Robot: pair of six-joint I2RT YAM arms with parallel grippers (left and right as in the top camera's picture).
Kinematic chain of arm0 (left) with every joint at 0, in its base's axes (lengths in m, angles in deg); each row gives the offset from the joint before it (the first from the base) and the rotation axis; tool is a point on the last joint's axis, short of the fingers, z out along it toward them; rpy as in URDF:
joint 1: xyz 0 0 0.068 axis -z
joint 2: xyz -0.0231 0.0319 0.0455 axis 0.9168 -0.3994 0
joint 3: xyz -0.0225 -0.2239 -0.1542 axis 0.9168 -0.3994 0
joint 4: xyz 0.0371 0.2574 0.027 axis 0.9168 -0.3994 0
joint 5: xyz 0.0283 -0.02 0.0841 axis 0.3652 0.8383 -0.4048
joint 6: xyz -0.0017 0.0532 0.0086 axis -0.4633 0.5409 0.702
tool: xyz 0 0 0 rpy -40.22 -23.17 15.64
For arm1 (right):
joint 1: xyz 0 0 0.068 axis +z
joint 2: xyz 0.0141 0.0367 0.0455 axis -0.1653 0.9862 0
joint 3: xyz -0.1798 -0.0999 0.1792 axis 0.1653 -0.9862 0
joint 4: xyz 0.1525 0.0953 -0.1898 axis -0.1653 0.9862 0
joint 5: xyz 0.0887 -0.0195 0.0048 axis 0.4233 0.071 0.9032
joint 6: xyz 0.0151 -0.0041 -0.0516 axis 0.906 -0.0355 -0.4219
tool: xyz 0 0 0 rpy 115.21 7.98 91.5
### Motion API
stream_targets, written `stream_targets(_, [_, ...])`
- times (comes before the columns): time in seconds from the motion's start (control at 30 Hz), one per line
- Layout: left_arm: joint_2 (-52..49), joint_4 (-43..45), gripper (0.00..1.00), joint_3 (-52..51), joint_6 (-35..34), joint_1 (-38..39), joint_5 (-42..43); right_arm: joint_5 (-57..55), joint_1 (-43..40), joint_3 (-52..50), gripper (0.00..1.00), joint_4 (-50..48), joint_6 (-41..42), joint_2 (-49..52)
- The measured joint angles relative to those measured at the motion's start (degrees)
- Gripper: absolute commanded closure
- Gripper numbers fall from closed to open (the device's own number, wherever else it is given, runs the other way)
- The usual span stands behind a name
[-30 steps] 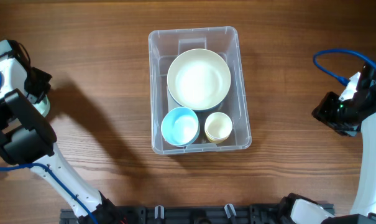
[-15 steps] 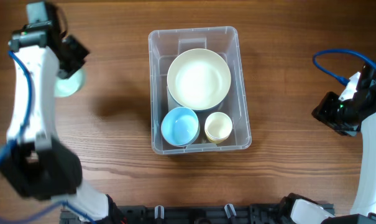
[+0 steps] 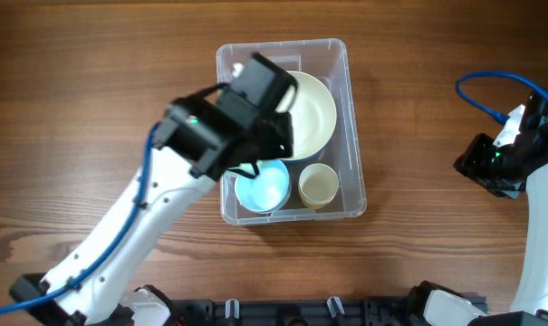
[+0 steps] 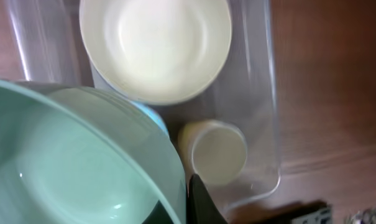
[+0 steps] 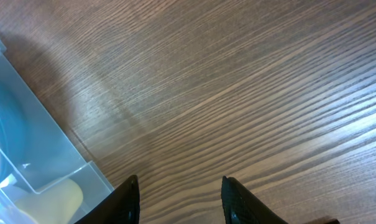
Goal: Pack container
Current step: 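Lift the mint green bowl and stack it on the blue bowl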
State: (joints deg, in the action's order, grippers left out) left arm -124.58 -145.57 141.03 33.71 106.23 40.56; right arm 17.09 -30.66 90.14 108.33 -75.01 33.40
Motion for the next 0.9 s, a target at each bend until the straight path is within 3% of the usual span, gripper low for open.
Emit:
stream_targets(0.33, [-8.9, -3.2, 0.94, -0.6, -2.8, 0.6, 0.1, 0.0, 0.0, 0.0, 0.57, 0.0, 0.0, 0.0])
stream_targets(0.37, [-9.6, -3.2, 0.84, -0.6, -2.8, 0.6, 0.1, 0.0, 0.0, 0.0, 0.57, 0.0, 0.0, 0.0])
stream_targets(0.43, [-9.9, -3.3, 0.40, -0.7, -2.8, 0.6, 0.3, 0.0, 0.0, 0.0, 0.57, 0.0, 0.0, 0.0])
stream_targets(0.57, [-9.9, -3.6, 0.20, -0.7, -3.4, 0.6, 1.3, 0.1, 0.0, 0.0, 0.57, 0.0, 0.0, 0.0])
stream_targets(0.9, [-9.9, -3.9, 0.18, -0.7, -3.4, 0.6, 2.2, 0.2, 0.0, 0.0, 0.57, 0.0, 0.0, 0.0])
